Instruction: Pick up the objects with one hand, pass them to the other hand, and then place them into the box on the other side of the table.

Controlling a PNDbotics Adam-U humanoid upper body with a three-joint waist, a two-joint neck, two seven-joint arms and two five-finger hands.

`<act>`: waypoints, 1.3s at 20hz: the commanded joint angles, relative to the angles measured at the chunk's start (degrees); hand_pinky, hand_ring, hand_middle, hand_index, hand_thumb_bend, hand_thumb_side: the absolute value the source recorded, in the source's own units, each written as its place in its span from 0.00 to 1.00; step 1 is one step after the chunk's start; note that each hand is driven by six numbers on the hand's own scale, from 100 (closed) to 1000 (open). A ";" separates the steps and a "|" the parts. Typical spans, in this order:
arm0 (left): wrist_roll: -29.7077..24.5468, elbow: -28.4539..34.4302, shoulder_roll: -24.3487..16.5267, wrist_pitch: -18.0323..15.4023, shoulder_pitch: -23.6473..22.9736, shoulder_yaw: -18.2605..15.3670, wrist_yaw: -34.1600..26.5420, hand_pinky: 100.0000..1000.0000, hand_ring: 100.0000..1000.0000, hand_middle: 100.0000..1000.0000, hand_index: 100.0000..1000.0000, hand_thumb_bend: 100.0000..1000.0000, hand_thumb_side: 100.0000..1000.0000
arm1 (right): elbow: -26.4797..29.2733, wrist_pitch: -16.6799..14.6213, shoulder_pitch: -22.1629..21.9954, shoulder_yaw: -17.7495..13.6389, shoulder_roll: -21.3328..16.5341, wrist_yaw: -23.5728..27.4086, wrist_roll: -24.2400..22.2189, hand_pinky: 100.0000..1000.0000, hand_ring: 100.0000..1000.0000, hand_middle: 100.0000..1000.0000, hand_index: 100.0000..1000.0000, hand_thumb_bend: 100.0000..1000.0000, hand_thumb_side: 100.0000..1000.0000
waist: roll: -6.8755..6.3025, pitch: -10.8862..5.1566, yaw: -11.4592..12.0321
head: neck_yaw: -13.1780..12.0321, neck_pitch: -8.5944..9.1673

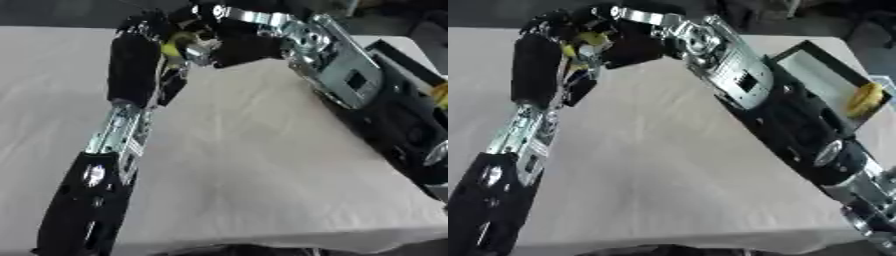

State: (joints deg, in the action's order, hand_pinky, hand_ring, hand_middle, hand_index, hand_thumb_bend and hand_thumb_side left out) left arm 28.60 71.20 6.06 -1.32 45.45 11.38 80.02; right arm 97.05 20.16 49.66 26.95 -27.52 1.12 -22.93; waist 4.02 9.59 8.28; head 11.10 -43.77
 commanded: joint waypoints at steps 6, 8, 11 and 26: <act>0.70 1.05 0.40 0.89 1.31 -0.03 -1.14 0.56 0.50 0.43 0.47 0.00 0.00 | 1.82 -3.30 0.57 -2.28 -1.54 -7.08 8.01 1.00 1.00 1.00 1.00 0.00 0.06 | -0.13 -0.82 -0.34 | -0.18 -0.35; 0.94 1.29 0.31 1.31 1.31 0.02 -1.03 0.56 0.50 0.43 0.47 0.00 0.00 | 1.74 -3.14 0.39 -2.18 -1.49 -8.76 8.84 1.00 1.00 1.00 1.00 0.00 0.07 | -0.18 -0.79 -0.38 | -0.05 -0.35; 1.43 1.66 0.27 1.52 1.34 0.28 -0.85 0.56 0.50 0.43 0.47 0.00 0.00 | 1.27 -2.64 0.26 -2.07 -1.35 -9.30 8.80 1.00 1.00 1.00 1.00 0.00 0.11 | -0.22 -0.76 -0.48 | 0.21 -0.35; 6.55 2.52 0.86 0.61 1.32 0.75 1.81 0.55 0.50 0.43 0.48 0.00 0.00 | -1.46 -1.69 -0.19 -1.57 -1.06 -6.88 5.02 1.00 1.00 1.00 1.00 0.00 0.33 | -0.09 -0.60 -0.27 | 1.01 -0.35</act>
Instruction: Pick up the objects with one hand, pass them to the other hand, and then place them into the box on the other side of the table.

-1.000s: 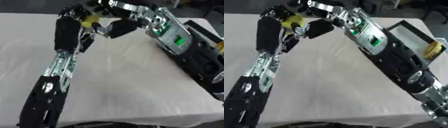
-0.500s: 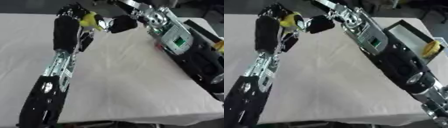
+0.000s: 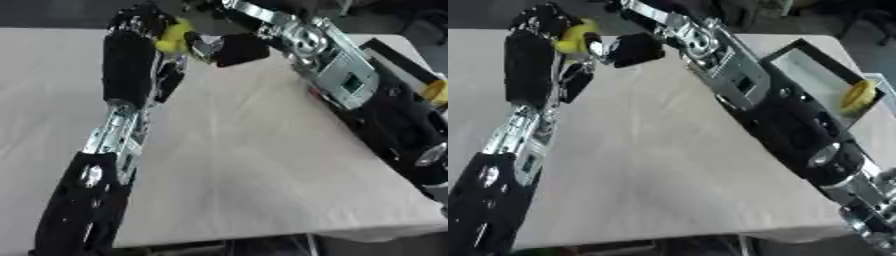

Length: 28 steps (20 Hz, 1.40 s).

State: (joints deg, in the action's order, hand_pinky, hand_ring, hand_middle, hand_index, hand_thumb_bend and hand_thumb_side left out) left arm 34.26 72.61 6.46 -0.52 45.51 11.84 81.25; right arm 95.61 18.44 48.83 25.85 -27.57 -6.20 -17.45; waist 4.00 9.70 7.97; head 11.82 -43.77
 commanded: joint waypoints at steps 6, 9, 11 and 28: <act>1.27 1.11 0.88 -0.48 1.07 0.48 -0.04 0.55 0.50 0.43 0.48 0.00 0.00 | -0.71 -0.71 0.65 -0.07 -0.80 0.91 -2.31 1.00 1.00 1.00 1.00 0.00 0.40 | 0.08 -0.62 0.32 | 0.62 -0.35; 1.29 1.15 1.23 -0.69 0.96 0.59 -0.22 0.55 0.50 0.43 0.47 0.00 0.00 | -0.92 -0.97 0.71 -0.11 -0.70 1.27 -2.78 1.00 1.00 1.00 1.00 0.00 0.41 | 0.22 -0.47 0.46 | 0.65 -0.35; 1.41 1.15 1.52 -0.79 0.88 0.64 -0.20 0.55 0.50 0.43 0.47 0.00 0.00 | -1.06 -0.99 0.77 -0.14 -0.65 1.34 -2.92 1.00 1.00 1.00 1.00 0.00 0.42 | 0.31 -0.32 0.55 | 0.74 -0.35; 2.85 2.30 3.17 -2.88 0.81 2.57 3.49 0.55 0.51 0.43 0.48 0.00 0.00 | -2.82 -0.18 0.84 -0.31 0.03 1.42 -4.06 1.00 1.00 1.00 1.00 0.00 0.50 | 0.87 0.64 1.36 | 2.00 -0.35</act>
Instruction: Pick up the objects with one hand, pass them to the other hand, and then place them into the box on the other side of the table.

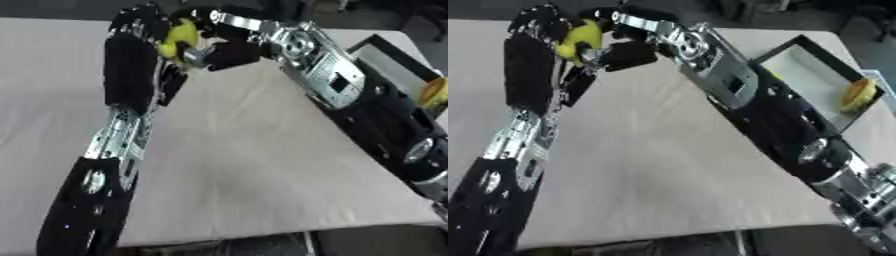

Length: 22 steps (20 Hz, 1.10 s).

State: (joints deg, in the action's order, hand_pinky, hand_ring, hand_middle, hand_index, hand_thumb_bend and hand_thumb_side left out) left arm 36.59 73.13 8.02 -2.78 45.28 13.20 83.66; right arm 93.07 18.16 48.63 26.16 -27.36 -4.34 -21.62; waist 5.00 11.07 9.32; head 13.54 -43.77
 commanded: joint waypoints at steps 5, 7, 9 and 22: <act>1.04 2.17 1.83 -1.50 1.13 1.86 2.58 0.56 0.51 0.44 0.48 0.00 0.00 | -0.60 -0.21 1.02 -0.55 -0.19 -0.79 -0.34 1.00 1.00 1.00 1.00 0.00 0.49 | -0.07 -0.58 0.11 | 0.35 -0.35; 1.24 2.36 1.88 -1.72 1.21 2.04 3.08 0.56 0.51 0.44 0.48 0.00 0.00 | -0.75 -0.27 0.99 -0.59 -0.20 -0.84 -0.50 1.00 1.00 1.00 1.00 0.00 0.49 | -0.10 -0.56 0.14 | 0.44 -0.35; 1.33 2.49 2.01 -2.10 1.27 2.34 3.21 0.56 0.51 0.44 0.48 0.00 0.00 | -0.83 -0.17 1.00 -0.67 -0.17 -0.51 -0.55 1.00 1.00 1.00 1.00 0.00 0.47 | -0.12 -0.55 0.15 | 0.58 -0.35; 1.55 1.91 2.45 -2.86 1.00 2.49 2.42 0.56 0.51 0.44 0.50 0.00 0.00 | 0.81 5.50 0.66 -0.85 -0.37 15.24 6.14 1.00 1.00 0.68 0.69 0.00 0.24 | -0.33 -0.27 -0.04 | 0.76 -0.35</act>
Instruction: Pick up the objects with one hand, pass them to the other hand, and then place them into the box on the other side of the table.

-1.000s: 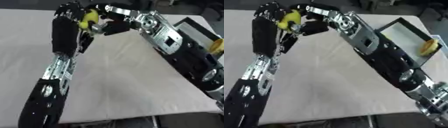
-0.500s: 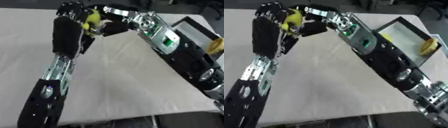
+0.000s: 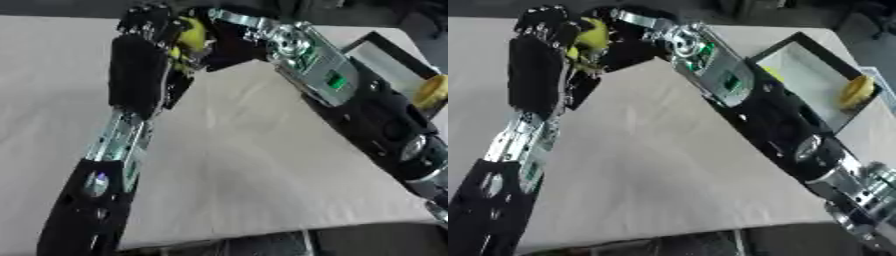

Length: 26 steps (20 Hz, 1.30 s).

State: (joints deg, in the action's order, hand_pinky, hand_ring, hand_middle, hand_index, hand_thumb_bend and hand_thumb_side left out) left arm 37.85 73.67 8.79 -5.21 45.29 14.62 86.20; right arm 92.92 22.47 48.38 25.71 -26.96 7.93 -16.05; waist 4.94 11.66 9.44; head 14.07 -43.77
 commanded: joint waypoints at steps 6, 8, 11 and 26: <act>0.90 1.40 1.74 0.29 0.75 0.77 0.50 0.58 0.54 0.47 0.54 0.13 0.00 | 1.34 3.39 0.73 -0.31 -0.98 6.56 -1.22 1.00 0.97 0.56 0.63 0.00 0.07 | -0.34 -0.81 -0.26 | 0.18 -0.35; 1.23 1.41 1.77 0.74 0.67 0.71 1.01 0.59 0.55 0.49 0.56 0.17 0.00 | 1.50 3.98 0.66 -0.13 -1.03 7.01 -2.54 1.00 0.96 0.54 0.62 0.00 0.03 | -0.37 -0.80 -0.27 | 0.20 -0.35; 1.60 1.43 1.79 1.24 0.62 0.68 1.61 0.63 0.61 0.56 0.64 0.34 0.00 | 1.85 4.28 0.59 -0.27 -1.15 7.28 -4.30 1.00 0.94 0.52 0.61 0.00 0.01 | -0.39 -0.80 -0.25 | 0.20 -0.35; 2.39 1.32 1.53 5.35 0.66 0.52 6.69 0.73 0.73 0.73 0.85 0.88 0.06 | 2.02 4.78 0.08 -1.57 -2.08 10.05 -1.33 1.00 0.93 0.51 0.60 0.00 0.00 | -0.45 -0.87 -0.50 | 0.02 -0.35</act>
State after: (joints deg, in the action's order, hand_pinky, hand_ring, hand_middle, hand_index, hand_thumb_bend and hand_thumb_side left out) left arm 39.88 73.99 9.97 -0.08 44.87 15.00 92.38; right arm 93.65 27.36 47.80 25.08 -27.52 17.47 -18.03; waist 4.71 11.70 9.06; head 14.21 -43.77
